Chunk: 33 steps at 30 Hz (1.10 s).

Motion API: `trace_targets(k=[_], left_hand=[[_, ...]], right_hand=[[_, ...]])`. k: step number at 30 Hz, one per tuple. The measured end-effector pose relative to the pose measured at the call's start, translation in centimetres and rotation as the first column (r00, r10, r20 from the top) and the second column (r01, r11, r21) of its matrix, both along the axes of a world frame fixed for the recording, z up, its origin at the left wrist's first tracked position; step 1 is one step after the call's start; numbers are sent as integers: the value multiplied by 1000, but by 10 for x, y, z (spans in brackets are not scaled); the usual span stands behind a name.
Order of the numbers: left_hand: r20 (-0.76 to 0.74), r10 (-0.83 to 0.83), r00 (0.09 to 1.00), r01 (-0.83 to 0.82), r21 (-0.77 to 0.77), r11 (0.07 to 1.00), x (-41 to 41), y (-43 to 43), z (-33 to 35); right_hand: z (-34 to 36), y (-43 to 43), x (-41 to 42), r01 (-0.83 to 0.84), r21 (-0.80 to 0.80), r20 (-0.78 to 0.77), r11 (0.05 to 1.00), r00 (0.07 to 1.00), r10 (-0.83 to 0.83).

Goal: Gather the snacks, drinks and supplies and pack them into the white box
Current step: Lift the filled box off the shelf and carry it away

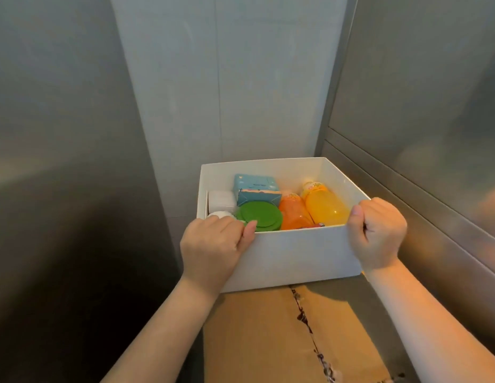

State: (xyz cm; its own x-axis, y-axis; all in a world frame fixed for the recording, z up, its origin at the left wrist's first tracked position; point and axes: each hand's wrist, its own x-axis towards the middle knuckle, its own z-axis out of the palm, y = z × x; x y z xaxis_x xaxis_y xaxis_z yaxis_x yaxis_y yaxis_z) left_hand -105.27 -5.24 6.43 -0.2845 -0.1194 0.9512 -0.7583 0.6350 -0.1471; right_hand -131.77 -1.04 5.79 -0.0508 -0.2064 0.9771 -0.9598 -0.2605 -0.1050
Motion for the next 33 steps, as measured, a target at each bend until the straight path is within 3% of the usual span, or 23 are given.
trace_targets(k=[14,33], left_hand=[[-57,74,996,-72,25,997,-22,-72,-4],[-71,108,992,-97,145,985,-25,-122,-6]], right_hand=[[-7,-94,-25,-34,-13,-30,999,999,34],[-9,-143,-27,-49,-44,-37,998,998,48]])
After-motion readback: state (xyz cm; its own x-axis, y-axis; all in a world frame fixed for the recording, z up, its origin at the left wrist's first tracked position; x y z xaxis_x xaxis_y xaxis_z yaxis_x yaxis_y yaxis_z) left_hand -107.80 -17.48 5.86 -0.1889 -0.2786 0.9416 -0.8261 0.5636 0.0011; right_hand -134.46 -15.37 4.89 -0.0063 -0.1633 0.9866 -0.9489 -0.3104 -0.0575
